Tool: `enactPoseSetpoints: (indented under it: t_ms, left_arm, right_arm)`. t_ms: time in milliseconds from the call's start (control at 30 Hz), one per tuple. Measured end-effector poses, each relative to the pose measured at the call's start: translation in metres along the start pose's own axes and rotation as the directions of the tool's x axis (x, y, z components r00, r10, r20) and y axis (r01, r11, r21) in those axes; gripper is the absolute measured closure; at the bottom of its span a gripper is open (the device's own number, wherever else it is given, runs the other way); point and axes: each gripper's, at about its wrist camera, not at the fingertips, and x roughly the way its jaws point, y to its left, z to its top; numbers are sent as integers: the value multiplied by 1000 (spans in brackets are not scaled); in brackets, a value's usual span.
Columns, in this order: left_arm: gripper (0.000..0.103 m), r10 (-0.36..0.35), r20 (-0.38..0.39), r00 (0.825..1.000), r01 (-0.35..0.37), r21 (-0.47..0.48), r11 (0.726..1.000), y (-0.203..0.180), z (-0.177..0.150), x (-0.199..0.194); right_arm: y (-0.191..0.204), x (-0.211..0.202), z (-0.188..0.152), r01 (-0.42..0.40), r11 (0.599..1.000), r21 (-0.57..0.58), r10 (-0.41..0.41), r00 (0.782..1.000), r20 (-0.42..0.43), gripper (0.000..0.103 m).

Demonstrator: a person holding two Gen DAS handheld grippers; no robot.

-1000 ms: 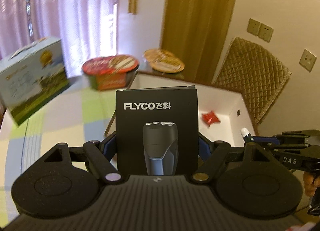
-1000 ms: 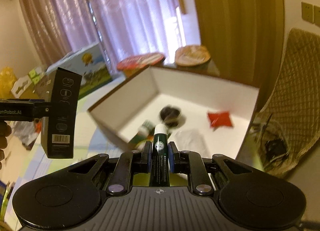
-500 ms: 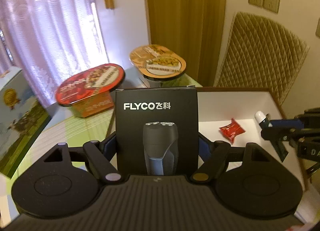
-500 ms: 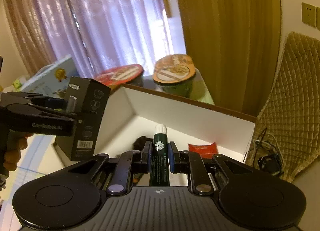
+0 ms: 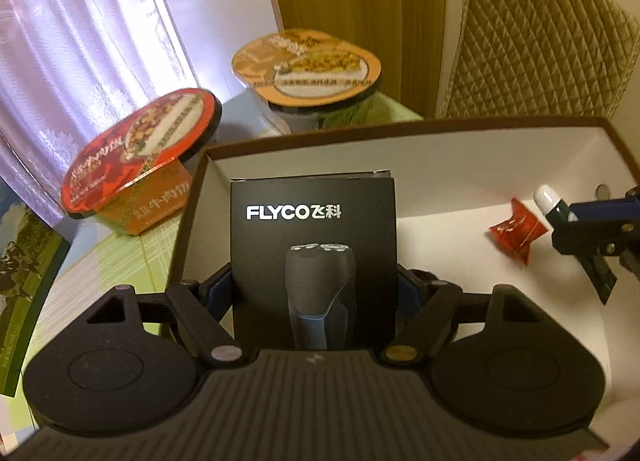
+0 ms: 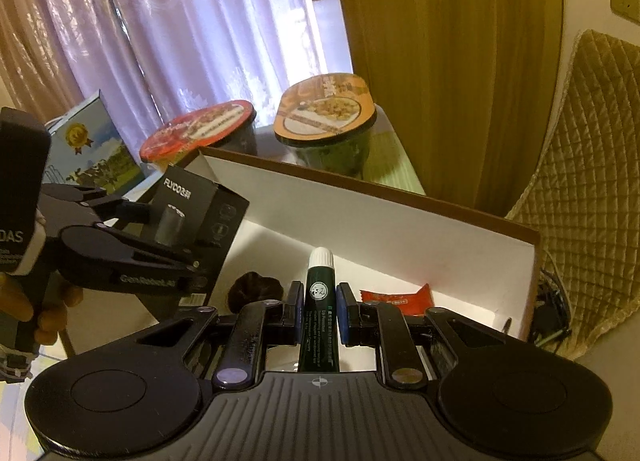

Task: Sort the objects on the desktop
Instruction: 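Carry the FLYCO box and green tube with both grippers over the brown box, then open the left gripper to drop the FLYCO box while the right releases the green tube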

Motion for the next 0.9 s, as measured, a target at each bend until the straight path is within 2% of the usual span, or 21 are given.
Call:
enactPoseSetpoints:
  t_ms: [367,600,767,867,900]
  left_arm:
    - [27,-6,14,1000,6,-19,1000,8,7,3]
    - [27,-15,-19,1000,14,-50,999,14,5,3]
    - [27,-20,-23,1000,18,-68,998,17,6,1]
    - [26,-31,-20,999,30,-76,997,17,7,-2]
    - [25,-33,-21,999,32,-79,996,17,7,-3]
  right_arm:
    - [2,20,4,7,1000,-15,-7,1000,-24,89]
    - [5,32,6,9,1000,-23,-10,999,-36,89]
    - [7,37,9,17,999,-35,-17,1000,6,89]
    - [11,39,12,20,998,-62,-18,999,39,86]
    - [11,40,13,27,997,-72,-24,999,45,79]
